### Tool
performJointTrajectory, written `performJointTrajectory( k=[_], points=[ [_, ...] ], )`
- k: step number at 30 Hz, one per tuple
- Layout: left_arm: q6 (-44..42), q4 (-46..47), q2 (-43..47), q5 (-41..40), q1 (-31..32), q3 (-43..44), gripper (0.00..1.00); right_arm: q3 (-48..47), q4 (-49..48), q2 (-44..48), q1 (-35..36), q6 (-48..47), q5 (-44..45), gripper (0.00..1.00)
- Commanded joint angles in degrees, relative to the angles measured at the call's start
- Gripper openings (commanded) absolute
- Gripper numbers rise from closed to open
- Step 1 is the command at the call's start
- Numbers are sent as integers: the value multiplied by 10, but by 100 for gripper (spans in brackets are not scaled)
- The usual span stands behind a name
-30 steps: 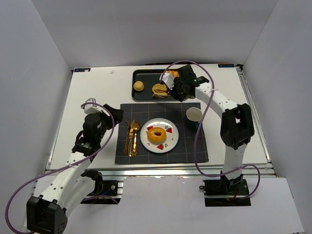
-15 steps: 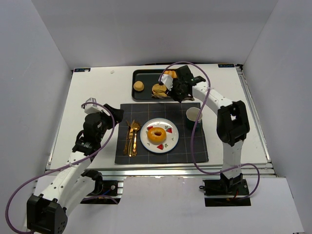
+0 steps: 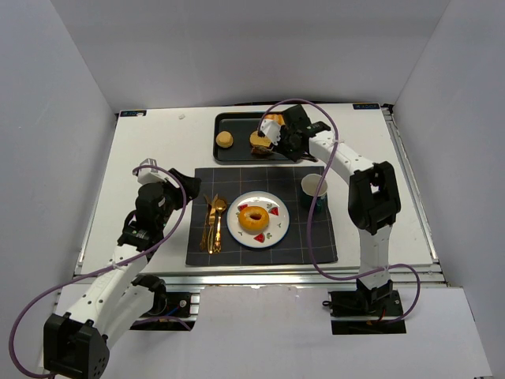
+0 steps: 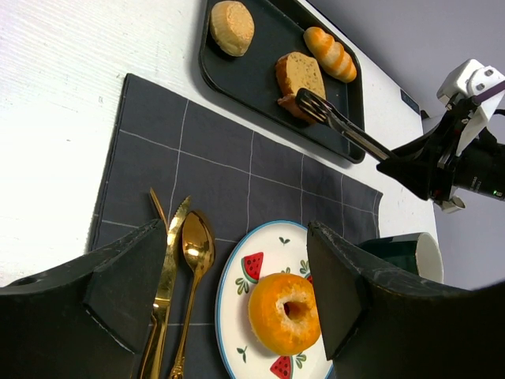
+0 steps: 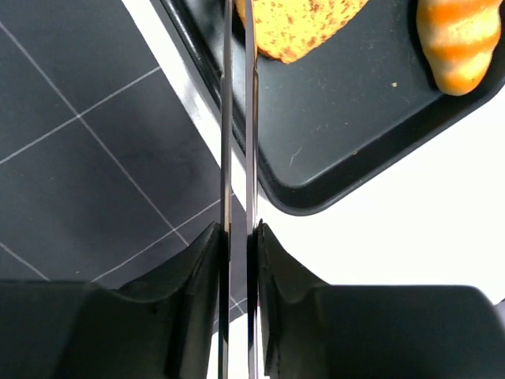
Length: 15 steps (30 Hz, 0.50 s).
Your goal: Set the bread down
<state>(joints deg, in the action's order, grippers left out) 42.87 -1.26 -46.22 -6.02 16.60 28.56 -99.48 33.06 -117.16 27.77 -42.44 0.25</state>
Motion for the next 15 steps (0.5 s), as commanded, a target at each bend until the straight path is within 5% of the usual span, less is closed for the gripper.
performJointTrajectory(
  k=[1,7,15],
  points=[
    [-2,9,2,6,-2,4,81,-33,0,-3,-2,-1,19,25],
    [-4,8,6,4,-2,7,81,-28,-11,26,-4,5,3,9],
    [-7,6,8,0,-2,11,81,52,-60,138,-15,10,-78,4]
  ],
)
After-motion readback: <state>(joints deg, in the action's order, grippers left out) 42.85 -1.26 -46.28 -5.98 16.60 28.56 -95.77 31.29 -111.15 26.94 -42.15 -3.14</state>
